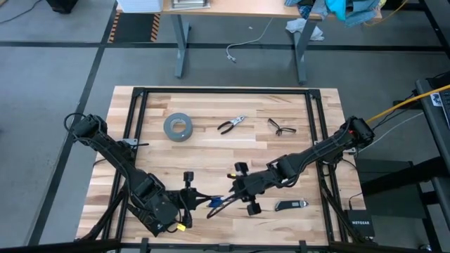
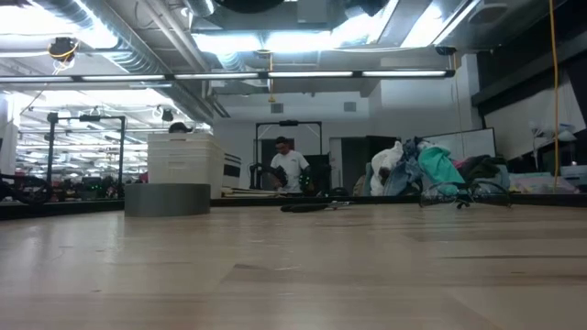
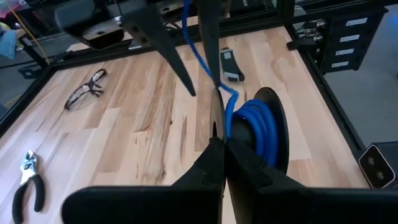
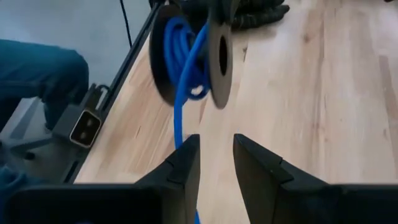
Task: Coil cords
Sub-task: Coil the blue wire cable onto the black spool
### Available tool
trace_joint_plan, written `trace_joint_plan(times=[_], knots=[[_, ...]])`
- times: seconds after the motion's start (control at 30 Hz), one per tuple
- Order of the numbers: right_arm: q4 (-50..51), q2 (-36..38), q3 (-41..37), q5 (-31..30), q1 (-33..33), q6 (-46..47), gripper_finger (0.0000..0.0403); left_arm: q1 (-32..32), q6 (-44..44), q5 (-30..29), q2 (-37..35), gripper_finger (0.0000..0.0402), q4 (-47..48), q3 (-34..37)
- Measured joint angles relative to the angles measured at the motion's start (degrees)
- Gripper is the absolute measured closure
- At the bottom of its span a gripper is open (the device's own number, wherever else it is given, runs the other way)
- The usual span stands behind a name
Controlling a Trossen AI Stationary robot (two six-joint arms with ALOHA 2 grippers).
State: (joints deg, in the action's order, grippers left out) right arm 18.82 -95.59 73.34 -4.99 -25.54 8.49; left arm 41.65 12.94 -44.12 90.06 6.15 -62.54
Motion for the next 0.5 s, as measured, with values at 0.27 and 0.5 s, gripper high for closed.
trace_joint_plan(times=[0.27,0.5], knots=[[-1.24,-2.94,0.0,5.01,0.04,-0.18,0.0304,-0.04,-2.59,-1.1,0.0,0.0401,-2.42,0.0],[-4.37,-5.09,-0.02,5.04,0.06,-1.34,0.0304,-0.04,-2.44,-1.09,0.0,0.0401,-2.66,0.0]])
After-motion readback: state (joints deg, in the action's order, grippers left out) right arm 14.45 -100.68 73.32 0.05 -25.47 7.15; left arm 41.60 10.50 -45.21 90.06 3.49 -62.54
